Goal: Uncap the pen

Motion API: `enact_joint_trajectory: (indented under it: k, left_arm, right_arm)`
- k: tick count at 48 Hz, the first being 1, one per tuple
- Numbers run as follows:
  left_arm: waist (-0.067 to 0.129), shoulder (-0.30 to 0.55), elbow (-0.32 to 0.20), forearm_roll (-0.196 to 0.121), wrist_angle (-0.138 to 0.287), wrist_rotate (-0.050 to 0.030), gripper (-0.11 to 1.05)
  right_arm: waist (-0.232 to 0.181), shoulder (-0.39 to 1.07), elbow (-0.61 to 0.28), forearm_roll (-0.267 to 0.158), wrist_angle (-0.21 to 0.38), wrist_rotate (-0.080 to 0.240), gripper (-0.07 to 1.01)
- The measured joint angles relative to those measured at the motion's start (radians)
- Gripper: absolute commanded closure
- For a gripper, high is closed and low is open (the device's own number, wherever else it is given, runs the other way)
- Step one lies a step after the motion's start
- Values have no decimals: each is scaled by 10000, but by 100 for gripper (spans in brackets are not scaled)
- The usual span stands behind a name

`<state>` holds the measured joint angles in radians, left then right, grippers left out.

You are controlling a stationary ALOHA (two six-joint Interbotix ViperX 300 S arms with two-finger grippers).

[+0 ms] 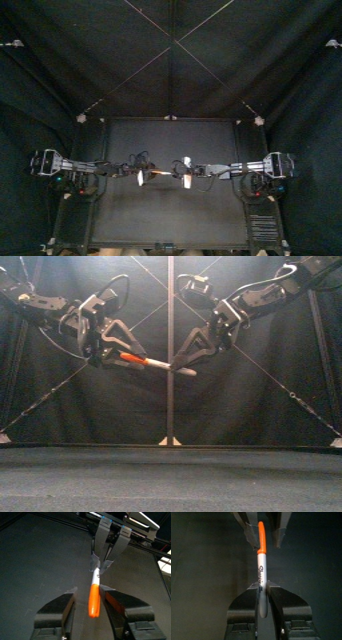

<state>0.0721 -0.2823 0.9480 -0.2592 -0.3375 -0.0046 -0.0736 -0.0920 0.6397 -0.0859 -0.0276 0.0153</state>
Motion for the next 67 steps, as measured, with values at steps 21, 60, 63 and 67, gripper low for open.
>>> enact_joint_trajectory:
  k: [21, 60, 63, 67]
  left_arm:
    - [-92, -445, 184, -15, 184, -15, 28]
    - [-199, -491, 199, -15, 184, 0, 37]
    - [-199, -491, 199, -15, 184, -15, 35]
    - [-215, -491, 199, -31, 184, -15, 31]
  right_arm:
    - [-15, 0, 0, -61, -15, -15, 45]
    - [-92, -322, 77, -138, 0, -46, 45]
    - [-107, -322, 92, -138, 0, -46, 45]
    - [-107, -337, 92, -138, 0, -46, 45]
